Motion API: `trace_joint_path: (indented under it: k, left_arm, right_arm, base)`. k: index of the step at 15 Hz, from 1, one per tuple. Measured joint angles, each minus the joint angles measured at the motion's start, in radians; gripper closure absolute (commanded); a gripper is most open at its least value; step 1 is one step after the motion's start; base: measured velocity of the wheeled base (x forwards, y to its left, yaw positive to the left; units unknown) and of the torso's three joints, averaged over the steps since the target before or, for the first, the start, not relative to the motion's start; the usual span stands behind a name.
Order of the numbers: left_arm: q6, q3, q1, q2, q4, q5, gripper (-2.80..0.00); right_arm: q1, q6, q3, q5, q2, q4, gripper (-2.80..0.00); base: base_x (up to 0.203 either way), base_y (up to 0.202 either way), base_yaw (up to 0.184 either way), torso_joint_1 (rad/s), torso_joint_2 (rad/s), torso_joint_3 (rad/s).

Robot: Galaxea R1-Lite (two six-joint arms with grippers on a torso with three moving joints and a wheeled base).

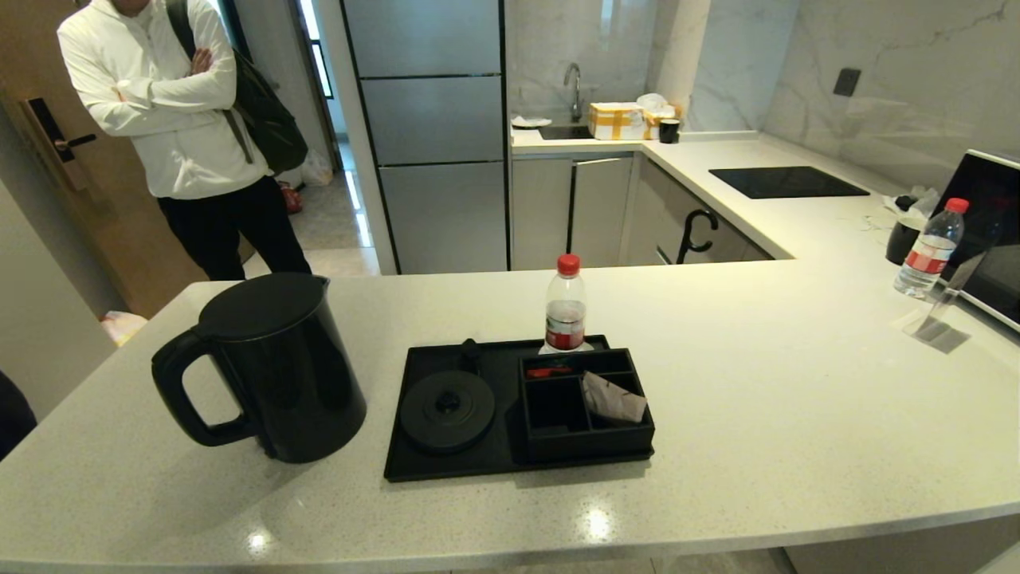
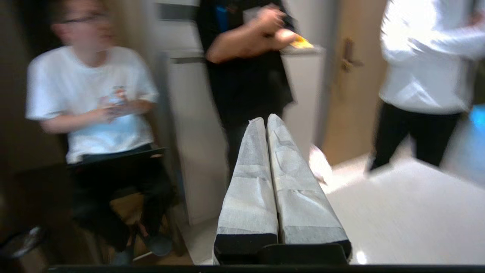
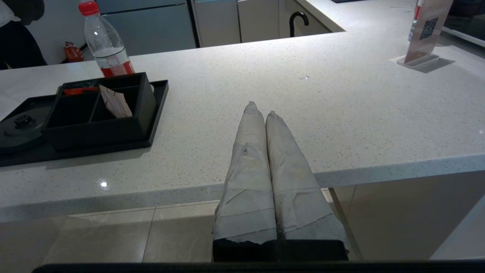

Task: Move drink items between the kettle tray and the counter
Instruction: Pick up the tea bag

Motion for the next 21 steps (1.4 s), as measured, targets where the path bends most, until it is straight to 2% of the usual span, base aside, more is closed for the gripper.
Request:
trace_joint_path:
  k: [3,6,8,10,11,13,15,16,17,18,20,21]
  left_arm:
    - [0.012,0.002,0.046,-0.162,0.094,0.003,0.00]
    - [0.010,-0.013,0.036,-0.296,0.233,0.019,0.00]
    - [-0.006,-0.114,0.024,-0.341,0.341,0.017,0.00]
    - [-0.023,-0.213,0.017,-0.395,0.510,-0.028,0.00]
    - [-0.049,-0.253,0.015,-0.422,0.627,-0.085,0.00]
    - [-0.159,-0.305,0.013,-0.473,0.904,-0.254,0.00]
    - [-0.331,-0.318,0.012,-0.511,1.189,-0.494,0.00]
    - [-0.391,-0.289,0.012,-0.522,1.287,-0.596,0.00]
    - [-0.424,-0.237,0.012,-0.531,1.342,-0.687,0.00]
    - [-0.430,-0.176,0.012,-0.537,1.341,-0.747,0.00]
    - [-0.413,-0.057,0.012,-0.543,1.228,-0.819,0.00]
    - [-0.412,-0.027,0.012,-0.544,1.181,-0.885,0.00]
  right_arm:
    - [0.000,0.000,0.000,0.000,0.000,0.000,0.00]
    - [0.000,0.000,0.000,0.000,0.000,0.000,0.00]
    - [0.000,0.000,0.000,0.000,0.000,-0.001,0.00]
    - [0.000,0.000,0.000,0.000,0.000,0.000,0.00]
    - [0.000,0.000,0.000,0.000,0.000,-0.001,0.00]
    - [0.001,0.000,0.000,0.000,0.000,0.000,0.00]
    - [0.000,0.000,0.000,0.000,0.000,0.000,0.00]
    - [0.000,0.000,0.000,0.000,0.000,0.000,0.00]
    - [0.000,0.000,0.000,0.000,0.000,-0.001,0.00]
    - [0.000,0.000,0.000,0.000,0.000,0.000,0.00]
    - [0.000,0.000,0.000,0.000,0.000,0.000,0.00]
    - [0.000,0.000,0.000,0.000,0.000,0.000,0.00]
  base:
    - [0.000,0.000,0.000,0.000,0.00,0.000]
    - [0.000,0.000,0.000,0.000,0.00,0.000]
    - [0.000,0.000,0.000,0.000,0.00,0.000]
    - [0.000,0.000,0.000,0.000,0.00,0.000]
    - [0.000,0.000,0.000,0.000,0.00,0.000]
    - [0.000,0.000,0.000,0.000,0.00,0.000]
    - [0.000,0.000,0.000,0.000,0.00,0.000]
    - [0.000,0.000,0.000,0.000,0.00,0.000]
    - [0.000,0.000,0.000,0.000,0.00,0.000]
    - [0.000,0.000,0.000,0.000,0.00,0.000]
    - [0.000,0.000,0.000,0.000,0.00,0.000]
    - [0.000,0.000,0.000,0.000,0.00,0.000]
